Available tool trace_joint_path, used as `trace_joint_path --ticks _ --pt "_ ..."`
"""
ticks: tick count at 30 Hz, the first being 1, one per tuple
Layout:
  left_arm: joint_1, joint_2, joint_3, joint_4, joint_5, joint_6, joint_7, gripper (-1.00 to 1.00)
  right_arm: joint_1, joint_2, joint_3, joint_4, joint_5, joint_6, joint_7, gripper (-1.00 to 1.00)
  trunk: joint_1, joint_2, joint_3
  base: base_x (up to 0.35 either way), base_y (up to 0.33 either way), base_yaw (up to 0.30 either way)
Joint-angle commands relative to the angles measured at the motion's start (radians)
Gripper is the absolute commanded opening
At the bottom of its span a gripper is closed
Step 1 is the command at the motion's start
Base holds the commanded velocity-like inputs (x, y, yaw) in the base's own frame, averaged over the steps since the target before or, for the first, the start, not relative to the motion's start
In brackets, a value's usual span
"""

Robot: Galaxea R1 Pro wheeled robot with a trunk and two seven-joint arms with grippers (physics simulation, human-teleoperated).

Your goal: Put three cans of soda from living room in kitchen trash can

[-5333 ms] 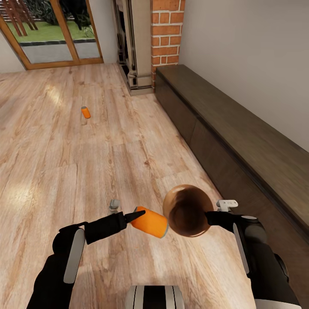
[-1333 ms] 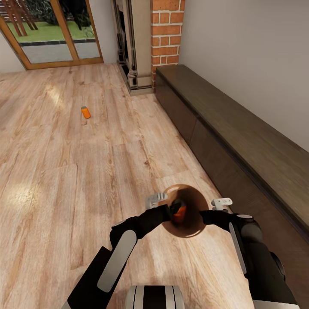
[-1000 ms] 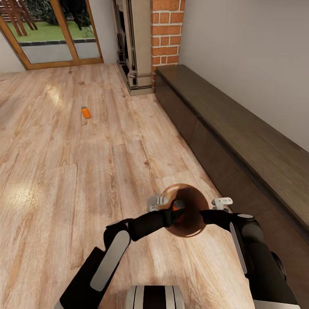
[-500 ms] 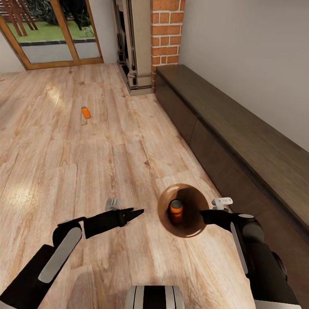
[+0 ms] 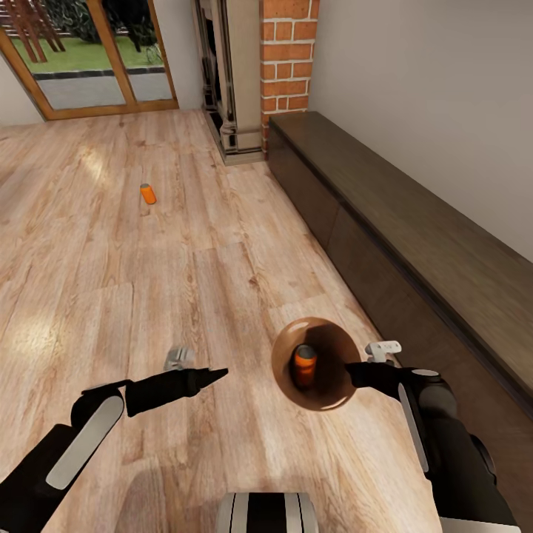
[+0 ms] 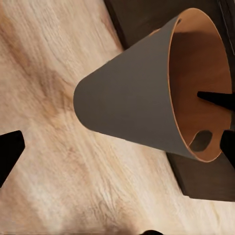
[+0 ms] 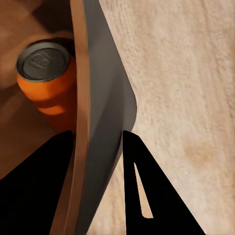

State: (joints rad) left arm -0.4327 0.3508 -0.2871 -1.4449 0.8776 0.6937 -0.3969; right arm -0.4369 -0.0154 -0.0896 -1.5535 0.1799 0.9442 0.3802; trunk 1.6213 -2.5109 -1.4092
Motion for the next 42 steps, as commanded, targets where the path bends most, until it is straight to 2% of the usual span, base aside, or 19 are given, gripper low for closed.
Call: trace_joint_path --ticks 1,4,8,42 --pt "0.0 0.0 0.0 0.005 0.001 0.0 0.014 1.0 0.0 0.0 0.001 0.0 -0.022 0.004 0.002 -1.0 0.0 0.0 0.0 0.0 0.0 0.0" --pt "0.0 -0.001 0.0 0.01 0.002 0.0 0.048 1.0 0.0 0.0 0.001 0.0 -0.022 0.006 0.002 -1.0 0.0 0.0 0.0 0.0 0.0 0.0" --pt "0.0 -0.004 -0.001 0.012 0.003 -0.002 0.064 1.0 0.0 0.0 0.002 0.0 -0.022 0.002 0.002 -1.0 0.0 0.0 0.0 0.0 0.0 0.0" --pt "0.001 -0.008 0.0 0.011 0.0 -0.005 0.067 1.0 0.0 -0.001 -0.019 0.0 -0.011 -0.007 -0.009 -1.0 0.0 0.0 0.0 0.0 0.0 0.0"
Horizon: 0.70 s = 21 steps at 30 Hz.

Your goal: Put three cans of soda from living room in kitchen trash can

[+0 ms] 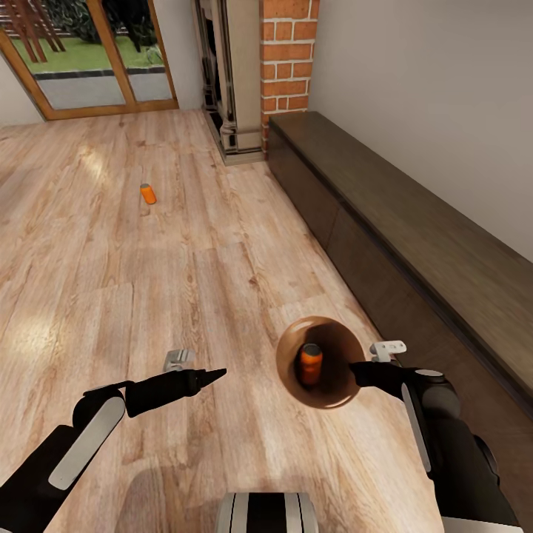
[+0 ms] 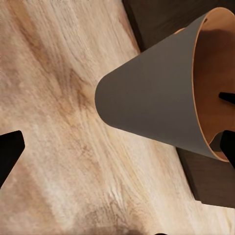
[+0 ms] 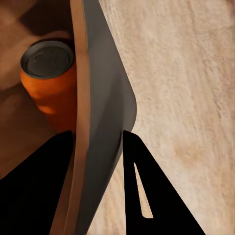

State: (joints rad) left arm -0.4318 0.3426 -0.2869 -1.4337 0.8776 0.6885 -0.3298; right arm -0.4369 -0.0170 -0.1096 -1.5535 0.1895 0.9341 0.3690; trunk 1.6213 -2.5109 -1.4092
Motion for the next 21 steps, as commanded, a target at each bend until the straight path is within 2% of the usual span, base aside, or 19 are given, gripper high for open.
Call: trace_joint_path --ticks 1,21 --pt "0.0 0.0 0.0 0.0 0.0 0.0 0.0 1.0 0.0 0.0 0.001 0.0 -0.021 0.003 0.002 -1.0 0.0 0.0 0.0 0.0 0.0 0.0" --pt "0.0 0.001 0.0 -0.001 -0.012 -0.003 0.0 1.0 0.0 -0.001 0.0 0.0 -0.02 0.002 -0.001 -1.0 0.0 0.0 0.0 0.0 0.0 0.0"
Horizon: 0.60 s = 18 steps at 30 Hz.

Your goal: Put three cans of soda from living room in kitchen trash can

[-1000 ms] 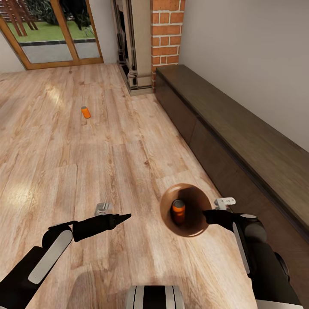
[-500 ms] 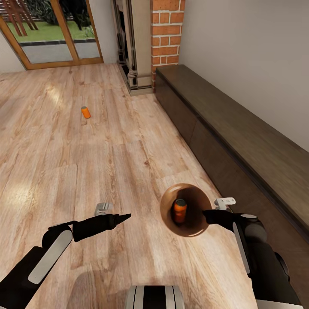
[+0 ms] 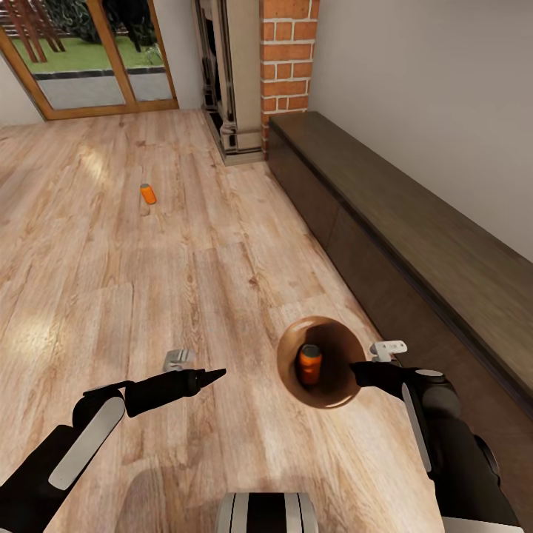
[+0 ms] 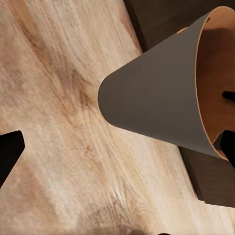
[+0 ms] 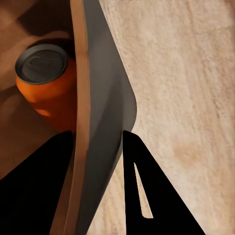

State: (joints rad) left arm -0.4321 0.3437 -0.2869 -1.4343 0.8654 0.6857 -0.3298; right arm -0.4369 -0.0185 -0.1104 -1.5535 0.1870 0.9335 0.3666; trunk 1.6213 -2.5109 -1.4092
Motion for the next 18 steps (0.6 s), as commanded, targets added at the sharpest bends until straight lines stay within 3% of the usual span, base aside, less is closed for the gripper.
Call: trace_joint_path --ticks 1,18 --pt "0.0 0.0 0.0 0.0 0.0 0.0 0.0 1.0 0.0 0.001 0.0 0.0 -0.018 0.002 0.002 -1.0 0.0 0.0 0.0 0.0 0.0 0.0" --pt "0.0 0.0 0.0 0.001 0.0 0.0 0.0 1.0 0.0 0.002 -0.001 -0.001 -0.018 0.002 0.001 -1.0 0.0 0.0 0.025 0.0 0.0 0.0"
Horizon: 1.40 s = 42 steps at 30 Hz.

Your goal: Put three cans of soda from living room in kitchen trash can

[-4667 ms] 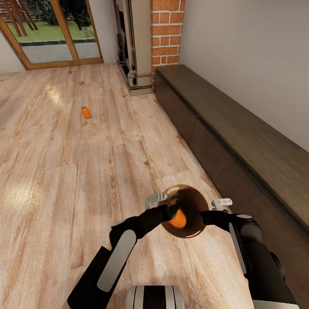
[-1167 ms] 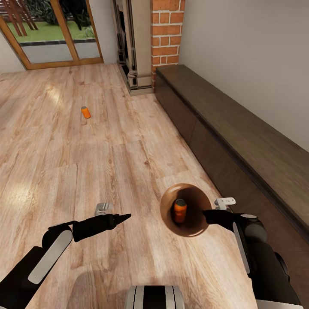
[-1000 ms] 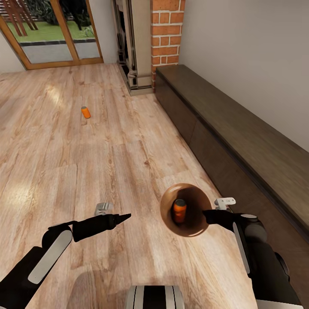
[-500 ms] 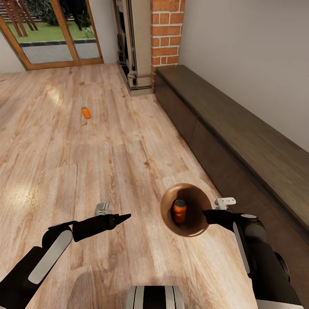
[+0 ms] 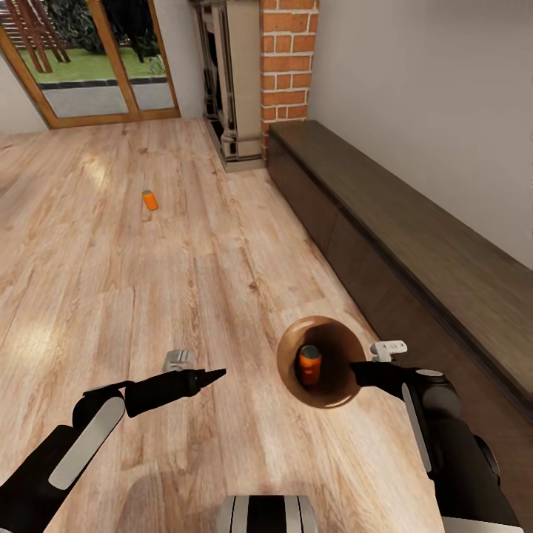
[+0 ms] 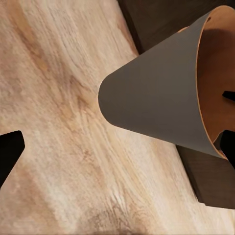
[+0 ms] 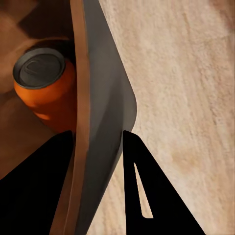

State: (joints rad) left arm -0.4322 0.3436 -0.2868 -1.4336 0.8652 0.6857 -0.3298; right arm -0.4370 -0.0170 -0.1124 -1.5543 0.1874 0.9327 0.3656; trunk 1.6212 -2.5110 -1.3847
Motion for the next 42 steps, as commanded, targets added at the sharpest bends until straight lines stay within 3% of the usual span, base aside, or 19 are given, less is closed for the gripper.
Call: trace_joint_path --ticks 1,4,35,42 --pt "0.0 0.0 0.0 0.0 0.0 0.0 0.0 1.0 0.0 0.0 -0.002 -0.002 -0.019 0.003 0.002 -1.0 0.0 0.0 0.002 0.0 0.0 0.0" --pt "0.001 0.0 0.0 0.001 0.0 0.0 0.0 1.0 0.0 0.0 -0.025 -0.004 -0.019 0.004 0.005 -1.0 0.0 0.0 0.006 0.0 0.0 0.008" --pt "0.001 0.0 0.0 0.001 0.006 -0.003 -0.001 1.0 0.0 0.0 -0.027 -0.005 -0.019 0.001 0.012 -1.0 0.0 0.0 0.007 0.0 0.0 0.227" --pt "0.0 -0.002 -0.003 0.0 -0.003 -0.003 0.022 1.0 0.0 -0.001 -0.034 -0.005 -0.019 0.001 0.013 -1.0 0.0 0.0 0.007 0.0 0.0 0.255"
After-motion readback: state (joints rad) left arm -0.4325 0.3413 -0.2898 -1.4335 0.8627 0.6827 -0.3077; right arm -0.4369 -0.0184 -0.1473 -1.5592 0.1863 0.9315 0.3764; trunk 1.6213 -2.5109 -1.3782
